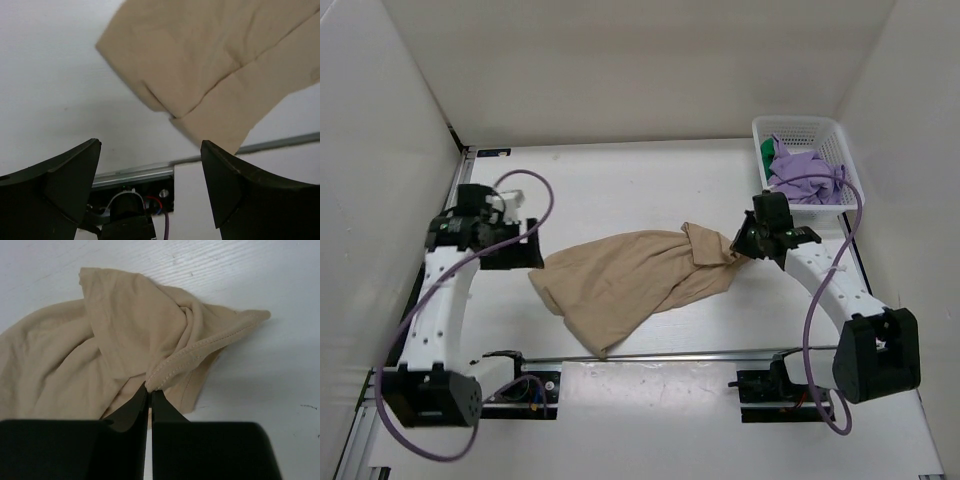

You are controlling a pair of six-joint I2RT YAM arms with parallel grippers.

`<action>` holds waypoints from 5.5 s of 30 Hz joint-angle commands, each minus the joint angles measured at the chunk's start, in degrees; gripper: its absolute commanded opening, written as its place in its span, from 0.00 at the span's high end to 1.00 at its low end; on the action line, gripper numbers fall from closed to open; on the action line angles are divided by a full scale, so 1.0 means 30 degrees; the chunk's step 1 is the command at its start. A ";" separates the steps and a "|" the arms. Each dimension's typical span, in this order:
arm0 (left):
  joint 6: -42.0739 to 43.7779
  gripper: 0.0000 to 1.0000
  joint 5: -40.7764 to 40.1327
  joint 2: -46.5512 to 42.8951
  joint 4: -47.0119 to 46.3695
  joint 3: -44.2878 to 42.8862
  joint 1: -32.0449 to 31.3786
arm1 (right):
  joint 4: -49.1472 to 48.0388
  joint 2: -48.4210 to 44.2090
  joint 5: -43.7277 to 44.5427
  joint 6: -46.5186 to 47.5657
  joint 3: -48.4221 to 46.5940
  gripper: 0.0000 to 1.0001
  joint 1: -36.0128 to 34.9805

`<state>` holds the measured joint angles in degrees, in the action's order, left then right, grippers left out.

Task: Fold and stack the t-shirts
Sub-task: Flatten out the tshirt

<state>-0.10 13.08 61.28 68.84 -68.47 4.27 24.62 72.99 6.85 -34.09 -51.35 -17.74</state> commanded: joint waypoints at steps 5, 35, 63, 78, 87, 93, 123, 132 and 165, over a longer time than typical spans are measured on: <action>0.0033 0.09 -0.1105 0.2512 -0.1436 0.3739 -0.7834 | -0.1469 0.0862 -0.5123 0.0200 0.1620 1.00 0.2717; 0.0033 0.85 0.0301 0.7583 -0.8093 0.8057 -0.9833 | -0.0414 0.0513 -0.4921 0.1108 0.1473 1.00 0.2895; 0.0033 0.90 -1.2274 0.6654 -0.7563 -1.0880 -0.3270 | 0.0582 0.2397 -1.1862 -0.0357 -1.5592 1.00 0.7113; 0.0033 0.35 -0.6089 0.0758 -0.4460 0.7351 -0.7079 | -0.1764 0.2384 -1.1220 0.2043 0.2821 1.00 0.6762; 0.0033 0.30 -0.6562 0.3008 -0.6450 0.6011 -0.5325 | 0.0870 0.3677 -0.7652 0.2426 0.0948 0.82 0.6586; 0.0033 0.35 -0.3718 0.6636 -0.7007 0.4309 -0.3157 | 0.3189 0.2654 -0.4364 0.2778 0.0504 0.47 0.6586; 0.0033 0.53 -0.2604 1.1684 -0.9382 0.3223 -0.1542 | 0.3599 -0.0364 -0.4393 0.2778 0.4432 0.38 0.6410; 0.0033 0.67 -0.3213 0.9372 -0.9382 0.4480 -0.1717 | 0.3599 -0.0981 -0.4218 0.2778 0.4989 0.38 0.6410; 0.0033 0.49 -0.2805 0.9636 -0.9380 0.4102 -0.0545 | 0.3599 -0.1332 -0.4042 0.2778 0.5165 0.38 0.6410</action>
<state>-0.05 6.39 95.02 41.91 -56.58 3.14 35.90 70.00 -5.72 -26.50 -36.49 1.69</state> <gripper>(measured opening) 0.506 0.617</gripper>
